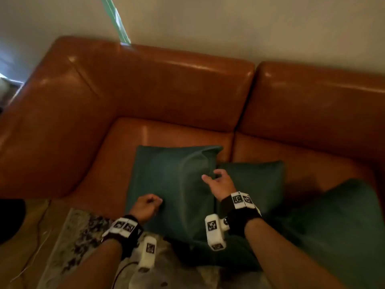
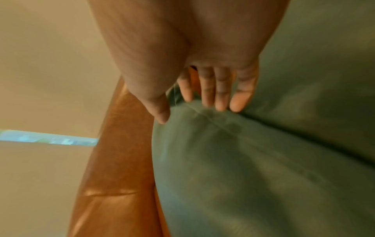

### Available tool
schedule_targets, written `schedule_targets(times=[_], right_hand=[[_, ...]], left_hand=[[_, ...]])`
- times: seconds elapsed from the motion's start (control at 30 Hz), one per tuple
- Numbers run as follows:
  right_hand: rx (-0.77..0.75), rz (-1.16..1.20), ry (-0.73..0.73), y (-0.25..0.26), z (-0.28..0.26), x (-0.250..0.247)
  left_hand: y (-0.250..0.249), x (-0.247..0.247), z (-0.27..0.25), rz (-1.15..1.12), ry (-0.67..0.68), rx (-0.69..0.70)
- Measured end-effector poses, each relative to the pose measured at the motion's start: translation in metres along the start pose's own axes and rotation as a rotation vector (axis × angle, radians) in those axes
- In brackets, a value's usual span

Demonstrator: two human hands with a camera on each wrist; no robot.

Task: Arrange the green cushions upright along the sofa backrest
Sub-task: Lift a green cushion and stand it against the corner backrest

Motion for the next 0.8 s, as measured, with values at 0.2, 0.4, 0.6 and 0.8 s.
schedule_targets(times=[0.2, 0.4, 0.6, 0.8], right_hand=[[0.240, -0.095, -0.108, 0.001, 0.002, 0.054], [0.344, -0.133, -0.292, 0.004, 0.015, 0.093], [0.448, -0.091, -0.316, 0.004, 0.013, 0.098], [0.381, 0.091, -0.325, 0.024, 0.013, 0.098]], left_hand=[[0.004, -0.051, 0.060, -0.102, -0.100, -0.077], [0.024, -0.079, 0.114, -0.193, -0.029, -0.198], [0.051, -0.080, 0.165, -0.291, 0.150, -0.283], [0.000, -0.089, 0.132, -0.341, 0.246, -0.261]])
Point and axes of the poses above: each hand's wrist, its own z-axis towards the middle knuckle, its own x-axis out of the palm, y = z × x, the point moved 2 cm from there along z, towards the middle knuckle
